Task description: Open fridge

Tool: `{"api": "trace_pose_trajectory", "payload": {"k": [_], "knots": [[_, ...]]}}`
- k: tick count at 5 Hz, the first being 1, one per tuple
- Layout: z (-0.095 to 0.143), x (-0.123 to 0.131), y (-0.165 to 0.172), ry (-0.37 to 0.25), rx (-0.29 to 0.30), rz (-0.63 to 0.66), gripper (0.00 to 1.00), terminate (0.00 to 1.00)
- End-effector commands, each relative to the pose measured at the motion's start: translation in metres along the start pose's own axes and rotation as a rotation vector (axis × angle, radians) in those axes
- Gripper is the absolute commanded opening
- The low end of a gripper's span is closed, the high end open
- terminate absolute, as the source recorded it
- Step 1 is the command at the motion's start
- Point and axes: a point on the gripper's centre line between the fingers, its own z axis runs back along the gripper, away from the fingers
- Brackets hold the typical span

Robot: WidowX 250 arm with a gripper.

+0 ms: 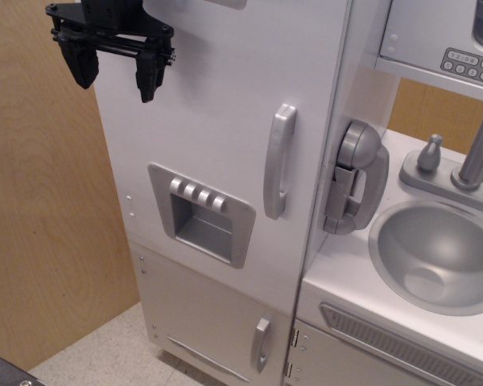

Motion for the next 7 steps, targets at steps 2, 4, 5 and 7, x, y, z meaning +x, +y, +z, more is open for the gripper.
{"api": "trace_pose_trajectory", "payload": {"k": [2,4,5,7], "knots": [[0.0,-0.035,-0.04,0.049,-0.06,-0.122,1.0,0.0],[0.013,-0.074,-0.097,0.004,-0.183,-0.223,1.0,0.0],[0.009,-0.073,-0.118,-0.085,-0.176,-0.226,1.0,0.0],[0.002,-0.034,-0.136,-0.162,-0.188,-0.192,1.0,0.0]]}}
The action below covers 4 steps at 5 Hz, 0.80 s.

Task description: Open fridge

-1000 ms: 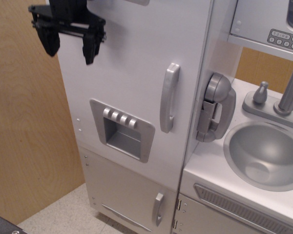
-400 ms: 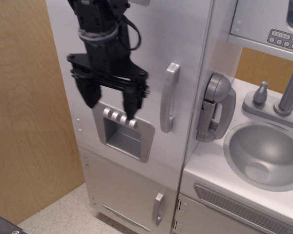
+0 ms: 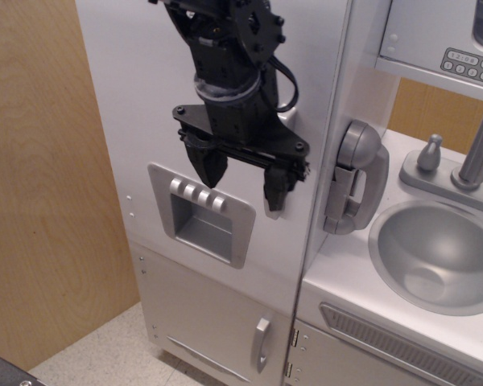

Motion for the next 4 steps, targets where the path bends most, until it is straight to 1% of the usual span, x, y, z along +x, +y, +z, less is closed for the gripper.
{"api": "trace_pose_trajectory", "payload": {"k": [1,2,3,4], "knots": [[0.006,0.054,0.0,-0.095,-0.002,0.023,1.0,0.0],[0.0,0.061,-0.001,-0.09,-0.013,0.012,1.0,0.0],[-0.002,0.068,0.0,-0.139,-0.011,0.005,1.0,0.0],[0.0,0.07,0.002,-0.162,-0.012,0.007,0.0,0.0]]}}
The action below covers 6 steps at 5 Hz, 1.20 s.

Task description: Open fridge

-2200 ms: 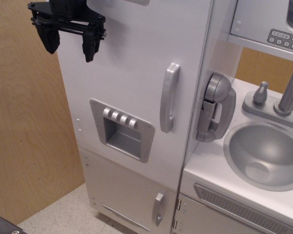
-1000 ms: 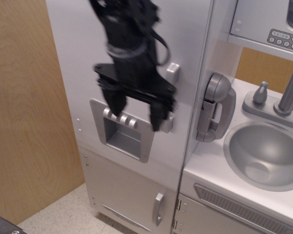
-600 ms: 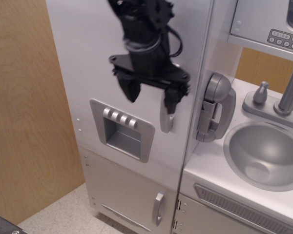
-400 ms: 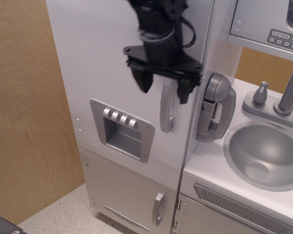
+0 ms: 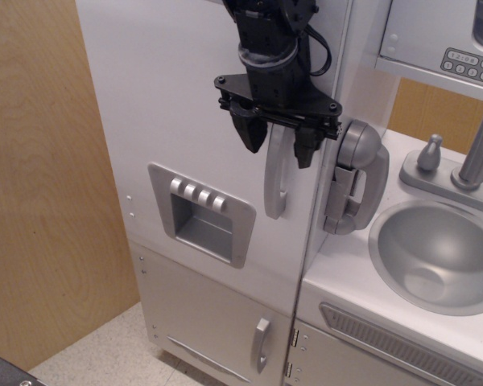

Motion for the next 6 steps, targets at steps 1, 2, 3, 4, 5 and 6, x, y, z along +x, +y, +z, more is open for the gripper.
{"api": "trace_pose_trajectory", "payload": {"k": [1,2,3,4,5,6], "knots": [[0.013,0.016,0.007,-0.125,0.017,0.014,0.0,0.0],[0.017,0.004,0.014,-0.126,0.035,0.001,0.0,0.0],[0.029,-0.019,0.026,-0.1,0.033,-0.019,0.0,0.0],[0.045,-0.048,0.043,-0.049,0.015,-0.054,0.0,0.0],[0.058,-0.068,0.059,-0.006,0.034,-0.059,1.0,0.0],[0.052,-0.086,0.061,0.107,0.045,-0.09,1.0,0.0]]}}
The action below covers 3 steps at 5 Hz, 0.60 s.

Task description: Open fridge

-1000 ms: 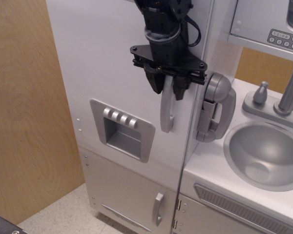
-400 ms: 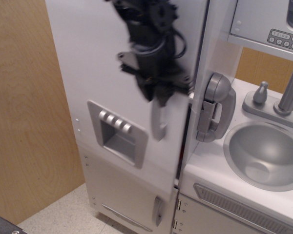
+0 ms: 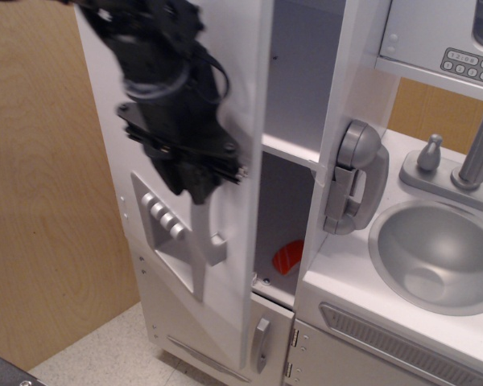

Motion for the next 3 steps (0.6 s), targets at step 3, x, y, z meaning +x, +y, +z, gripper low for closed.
{"api": "trace_pose_trajectory", "payload": {"k": [3], "knots": [[-0.014,-0.013,-0.073,0.175,-0.098,-0.083,1.0,0.0]]}}
